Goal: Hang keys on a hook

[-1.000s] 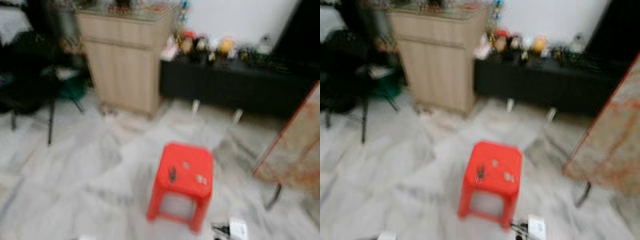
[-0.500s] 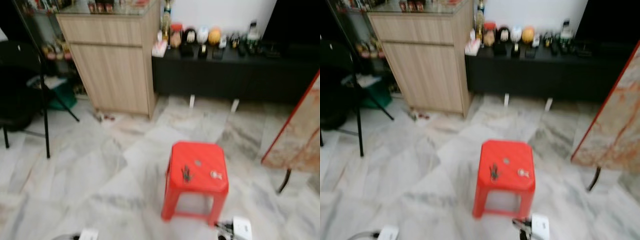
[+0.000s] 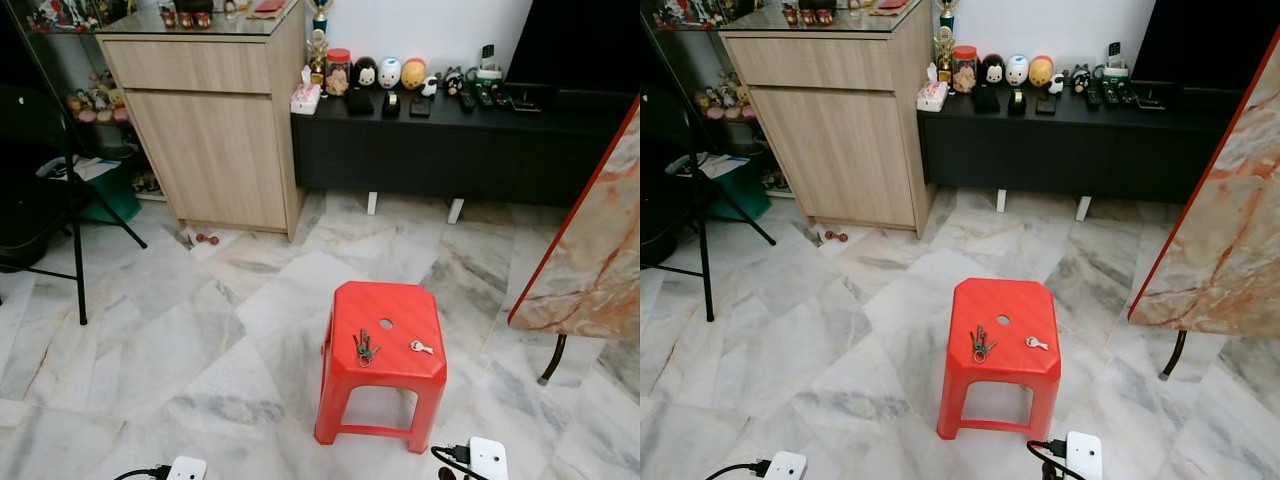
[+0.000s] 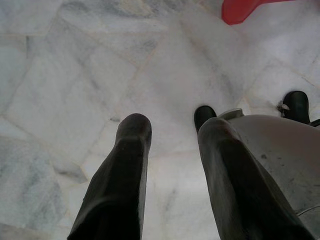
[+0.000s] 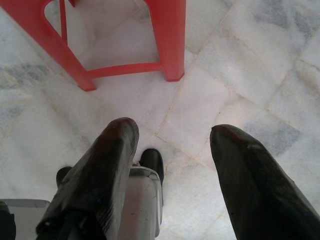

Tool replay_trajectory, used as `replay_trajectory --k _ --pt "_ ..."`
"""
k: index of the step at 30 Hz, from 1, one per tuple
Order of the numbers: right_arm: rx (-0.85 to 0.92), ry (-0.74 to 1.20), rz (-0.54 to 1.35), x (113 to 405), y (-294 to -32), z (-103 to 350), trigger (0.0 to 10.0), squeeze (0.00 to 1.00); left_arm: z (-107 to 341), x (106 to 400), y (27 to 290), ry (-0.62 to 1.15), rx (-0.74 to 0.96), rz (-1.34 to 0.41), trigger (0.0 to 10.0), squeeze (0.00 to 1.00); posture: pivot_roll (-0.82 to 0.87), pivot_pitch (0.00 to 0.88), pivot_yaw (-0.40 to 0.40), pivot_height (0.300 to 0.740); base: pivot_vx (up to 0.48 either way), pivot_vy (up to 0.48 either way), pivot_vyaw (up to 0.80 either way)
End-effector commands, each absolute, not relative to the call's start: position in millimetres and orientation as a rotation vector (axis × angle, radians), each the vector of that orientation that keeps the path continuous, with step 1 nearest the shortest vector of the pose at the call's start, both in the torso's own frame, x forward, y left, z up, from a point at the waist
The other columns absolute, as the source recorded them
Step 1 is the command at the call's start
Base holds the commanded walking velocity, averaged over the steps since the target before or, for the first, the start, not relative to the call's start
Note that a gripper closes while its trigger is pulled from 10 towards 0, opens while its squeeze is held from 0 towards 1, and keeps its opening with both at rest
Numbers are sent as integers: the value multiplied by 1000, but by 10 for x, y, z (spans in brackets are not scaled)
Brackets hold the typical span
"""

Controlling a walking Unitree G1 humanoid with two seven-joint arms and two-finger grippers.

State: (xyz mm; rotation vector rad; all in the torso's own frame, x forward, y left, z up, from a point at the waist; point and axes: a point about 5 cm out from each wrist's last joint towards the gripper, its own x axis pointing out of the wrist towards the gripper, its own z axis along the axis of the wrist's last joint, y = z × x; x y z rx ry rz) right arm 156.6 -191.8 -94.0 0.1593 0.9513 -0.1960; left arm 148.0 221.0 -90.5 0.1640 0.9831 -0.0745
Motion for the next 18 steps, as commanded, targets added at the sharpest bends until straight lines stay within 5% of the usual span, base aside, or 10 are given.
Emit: replay_trajectory --k 1,18 --pt "173 945 -206 1560 -1919 -941 10000 0 -927 1433 2201 1005 171 -86 10000 0 36 0 2 740 0 0 0" --pt "171 947 -206 1560 -1920 -941 10000 0 -913 1482 2171 986 166 -92 10000 0 36 0 1 740 0 0 0"
